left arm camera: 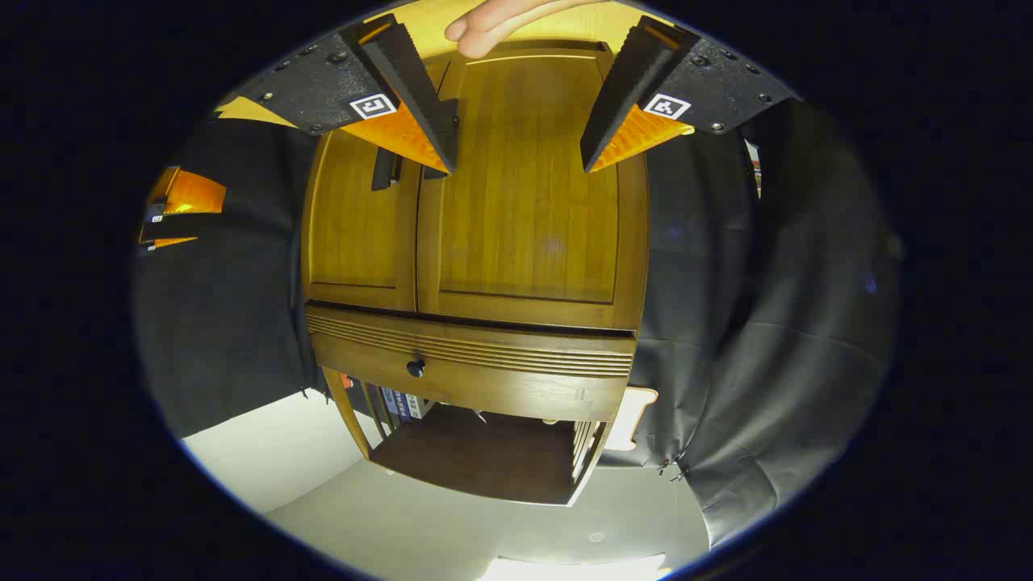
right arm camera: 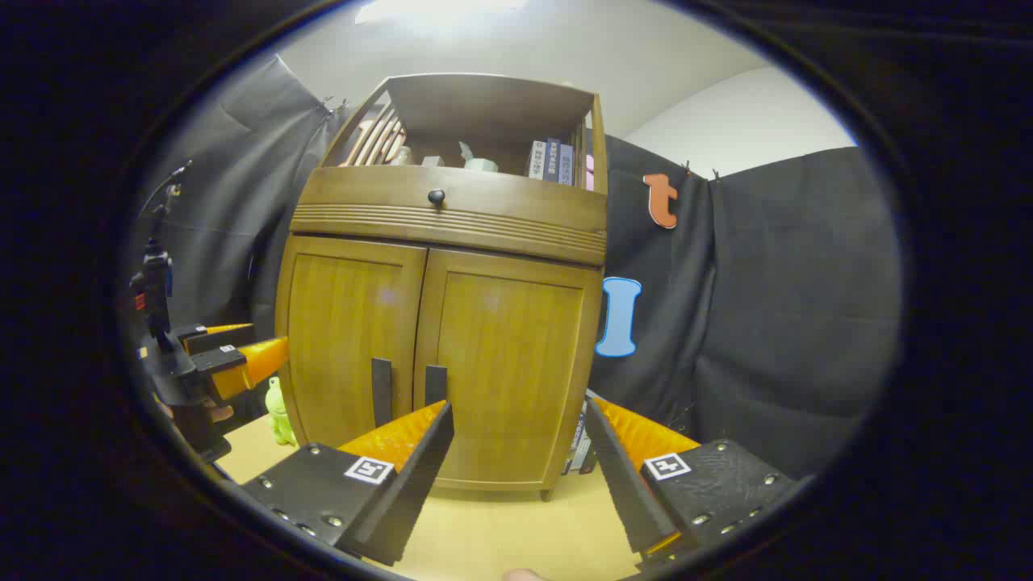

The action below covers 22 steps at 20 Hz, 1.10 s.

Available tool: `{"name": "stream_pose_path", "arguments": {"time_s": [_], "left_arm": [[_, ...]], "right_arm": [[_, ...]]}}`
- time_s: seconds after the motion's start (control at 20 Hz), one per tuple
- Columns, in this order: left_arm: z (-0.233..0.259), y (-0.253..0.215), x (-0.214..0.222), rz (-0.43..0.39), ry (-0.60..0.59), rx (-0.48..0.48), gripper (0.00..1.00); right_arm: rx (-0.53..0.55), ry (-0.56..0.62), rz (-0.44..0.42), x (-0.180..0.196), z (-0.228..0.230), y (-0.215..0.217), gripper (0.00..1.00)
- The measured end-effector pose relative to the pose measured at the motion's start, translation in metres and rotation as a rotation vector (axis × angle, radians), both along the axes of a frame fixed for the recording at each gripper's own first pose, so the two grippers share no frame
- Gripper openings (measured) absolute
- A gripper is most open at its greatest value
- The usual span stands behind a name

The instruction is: Open the right door of the double-door shoe cabinet with the right hand, and open the left door with the left hand.

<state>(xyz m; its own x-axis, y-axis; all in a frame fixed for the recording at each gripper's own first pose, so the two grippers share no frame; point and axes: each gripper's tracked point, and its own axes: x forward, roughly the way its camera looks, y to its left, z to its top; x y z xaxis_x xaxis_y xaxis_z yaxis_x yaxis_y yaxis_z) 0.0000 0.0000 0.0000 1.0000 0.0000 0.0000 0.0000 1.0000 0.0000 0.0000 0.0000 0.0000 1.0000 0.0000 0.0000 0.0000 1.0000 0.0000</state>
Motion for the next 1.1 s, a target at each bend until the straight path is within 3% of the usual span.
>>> {"name": "stream_pose_path", "arguments": {"time_s": [0.2, 0.25, 0.35, 0.4, 0.5, 0.55, 0.6, 0.7, 0.75, 1.1], "left_arm": [[0.001, 0.004, -0.004, 0.009, 0.009, -0.018, 0.92], [0.002, 0.004, -0.006, 0.012, 0.005, -0.018, 0.95], [0.003, 0.004, -0.006, 0.008, 0.002, -0.017, 0.92], [0.004, 0.004, -0.006, 0.01, 0.001, -0.017, 0.96], [0.004, 0.005, -0.008, 0.013, -0.003, -0.015, 0.92], [0.005, 0.006, -0.007, 0.012, -0.006, -0.015, 0.96], [0.005, 0.006, -0.007, 0.011, -0.006, -0.017, 0.92], [0.001, 0.006, -0.005, 0.001, 0.01, -0.019, 0.95], [-0.001, 0.007, -0.004, -0.001, 0.018, -0.017, 0.92], [-0.007, 0.025, 0.006, 0.014, 0.034, -0.017, 0.92]], "right_arm": [[0.037, 0.025, 0.018, 0.006, -0.009, 0.005, 0.96], [0.043, 0.033, 0.026, 0.008, -0.011, 0.007, 0.96], [0.053, 0.041, 0.035, 0.009, -0.014, 0.005, 0.96], [0.056, 0.041, 0.042, 0.01, -0.015, 0.005, 0.97], [0.065, 0.042, 0.053, 0.015, -0.015, 0.005, 0.96], [0.066, 0.041, 0.064, 0.018, -0.015, 0.007, 0.96], [0.075, 0.04, 0.079, 0.02, -0.014, 0.009, 0.96], [0.099, 0.029, 0.099, 0.027, -0.012, 0.01, 0.97], [0.099, 0.033, 0.106, 0.031, -0.014, 0.01, 0.98], [0.098, 0.037, 0.133, 0.088, -0.016, 0.033, 0.97]]}}
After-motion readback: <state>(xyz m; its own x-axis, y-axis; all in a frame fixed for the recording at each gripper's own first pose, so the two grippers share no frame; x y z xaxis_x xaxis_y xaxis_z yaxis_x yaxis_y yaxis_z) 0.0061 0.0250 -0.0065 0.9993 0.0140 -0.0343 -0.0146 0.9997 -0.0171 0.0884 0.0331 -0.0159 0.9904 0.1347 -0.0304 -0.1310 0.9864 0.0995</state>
